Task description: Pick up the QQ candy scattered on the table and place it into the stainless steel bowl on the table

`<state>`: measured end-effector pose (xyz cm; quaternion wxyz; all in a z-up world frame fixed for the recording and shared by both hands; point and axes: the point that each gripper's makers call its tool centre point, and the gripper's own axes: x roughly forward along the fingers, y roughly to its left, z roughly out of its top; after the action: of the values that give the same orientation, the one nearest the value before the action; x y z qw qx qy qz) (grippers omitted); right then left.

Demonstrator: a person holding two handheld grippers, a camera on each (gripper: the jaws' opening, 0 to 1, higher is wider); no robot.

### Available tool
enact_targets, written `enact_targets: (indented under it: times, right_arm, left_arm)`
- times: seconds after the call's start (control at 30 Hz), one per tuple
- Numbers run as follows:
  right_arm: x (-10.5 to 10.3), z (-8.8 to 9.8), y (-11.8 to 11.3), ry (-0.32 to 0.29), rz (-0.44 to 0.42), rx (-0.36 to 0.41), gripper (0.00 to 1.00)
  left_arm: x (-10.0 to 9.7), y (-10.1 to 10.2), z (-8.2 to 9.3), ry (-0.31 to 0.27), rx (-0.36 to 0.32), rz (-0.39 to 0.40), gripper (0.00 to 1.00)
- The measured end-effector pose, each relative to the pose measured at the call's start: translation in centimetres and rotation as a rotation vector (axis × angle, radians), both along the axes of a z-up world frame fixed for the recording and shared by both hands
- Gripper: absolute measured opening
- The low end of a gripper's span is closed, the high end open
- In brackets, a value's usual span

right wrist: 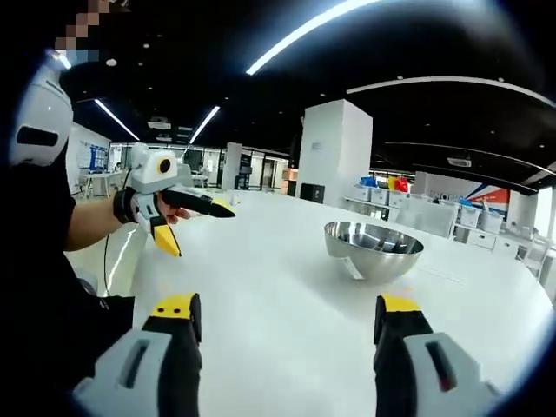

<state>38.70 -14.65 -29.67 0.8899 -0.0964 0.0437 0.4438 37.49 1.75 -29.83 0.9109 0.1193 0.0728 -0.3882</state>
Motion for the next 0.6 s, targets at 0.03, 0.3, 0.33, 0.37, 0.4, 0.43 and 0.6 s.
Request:
enact_targets:
  times: [0.03, 0.3, 0.33, 0.37, 0.4, 0.43, 0.6]
  right_arm:
    - [0.0, -0.1, -0.1, 0.003, -0.003, -0.001, 0.78]
    - [0.0, -0.6, -0.4, -0.001, -0.014, -0.021, 0.77]
    - [0.0, -0.7, -0.4, 0.001, -0.011, -0.022, 0.77]
    - [-0.1, -0.8, -0.4, 0.004, -0.007, -0.021, 0.77]
    - [-0.1, -0.9, -0.4, 0.004, -0.008, -0.023, 0.77]
    - [-0.1, -0.9, -0.4, 0.002, -0.008, -0.028, 0.77]
    - [-0.2, -1.0, -0.4, -0.007, -0.003, -0.034, 0.75]
  left_arm:
    - [-0.1, 0.0, -0.1, 0.002, 0.002, -0.002, 0.85]
    - [-0.3, -0.7, -0.1, -0.007, 0.016, -0.021, 0.85]
    - [-0.3, -0.8, 0.0, -0.008, 0.017, -0.021, 0.85]
    - [-0.3, -0.9, -0.1, -0.006, 0.020, -0.022, 0.85]
    - [-0.3, -1.0, -0.1, -0.006, 0.023, -0.022, 0.85]
    - [-0.3, -1.0, -0.1, -0.007, 0.024, -0.022, 0.85]
    - [-0.4, -1.3, -0.3, -0.008, 0.035, -0.032, 0.85]
